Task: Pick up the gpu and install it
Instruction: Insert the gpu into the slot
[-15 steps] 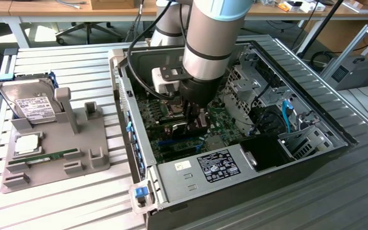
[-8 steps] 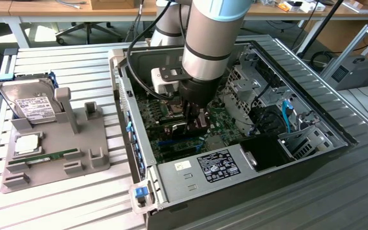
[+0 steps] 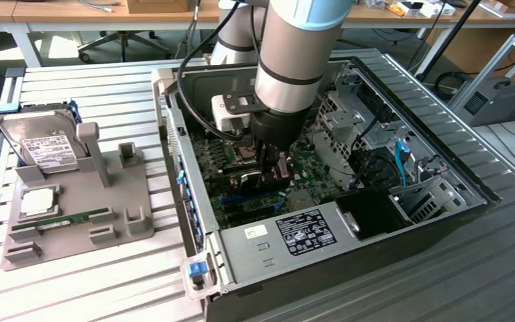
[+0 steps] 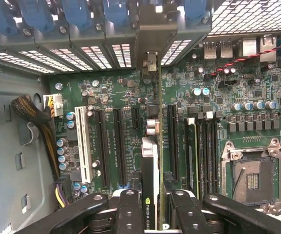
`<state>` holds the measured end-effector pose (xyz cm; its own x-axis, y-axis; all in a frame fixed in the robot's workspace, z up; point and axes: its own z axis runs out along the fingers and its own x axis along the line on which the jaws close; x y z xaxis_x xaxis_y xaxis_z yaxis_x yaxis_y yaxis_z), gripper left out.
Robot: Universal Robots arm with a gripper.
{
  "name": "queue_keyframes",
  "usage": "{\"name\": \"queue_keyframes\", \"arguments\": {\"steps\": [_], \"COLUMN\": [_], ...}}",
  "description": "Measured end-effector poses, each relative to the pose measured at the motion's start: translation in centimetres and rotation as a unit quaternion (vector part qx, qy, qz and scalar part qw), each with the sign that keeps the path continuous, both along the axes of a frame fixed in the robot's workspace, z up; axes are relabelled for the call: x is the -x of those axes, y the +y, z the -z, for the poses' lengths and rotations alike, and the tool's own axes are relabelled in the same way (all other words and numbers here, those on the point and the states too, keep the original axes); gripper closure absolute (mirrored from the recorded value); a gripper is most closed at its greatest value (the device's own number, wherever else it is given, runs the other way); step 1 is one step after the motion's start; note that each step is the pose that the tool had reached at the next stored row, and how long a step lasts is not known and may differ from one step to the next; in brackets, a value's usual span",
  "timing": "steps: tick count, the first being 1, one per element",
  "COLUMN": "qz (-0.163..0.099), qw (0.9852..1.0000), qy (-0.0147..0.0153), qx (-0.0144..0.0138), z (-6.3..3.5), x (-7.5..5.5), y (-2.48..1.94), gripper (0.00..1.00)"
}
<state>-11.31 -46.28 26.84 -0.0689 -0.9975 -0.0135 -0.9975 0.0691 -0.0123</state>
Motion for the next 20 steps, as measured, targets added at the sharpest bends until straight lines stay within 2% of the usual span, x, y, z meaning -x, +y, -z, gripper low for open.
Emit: {"name": "queue_keyframes", "arguments": {"steps": [13,17,20], "qz": [0.0,0.0,0.0], "qw": [1.0,1.0,1.0], "qy": [0.0001,0.0038,0.0043], "qx": [-0.0007,-0.0006,-0.0007], "z": [0.0,0.0,0.0], "x": [0.0,-0.12,-0.16], "y": [0.0,-0.01,0.0], "gripper": [0.73,0.73,0.73]}}
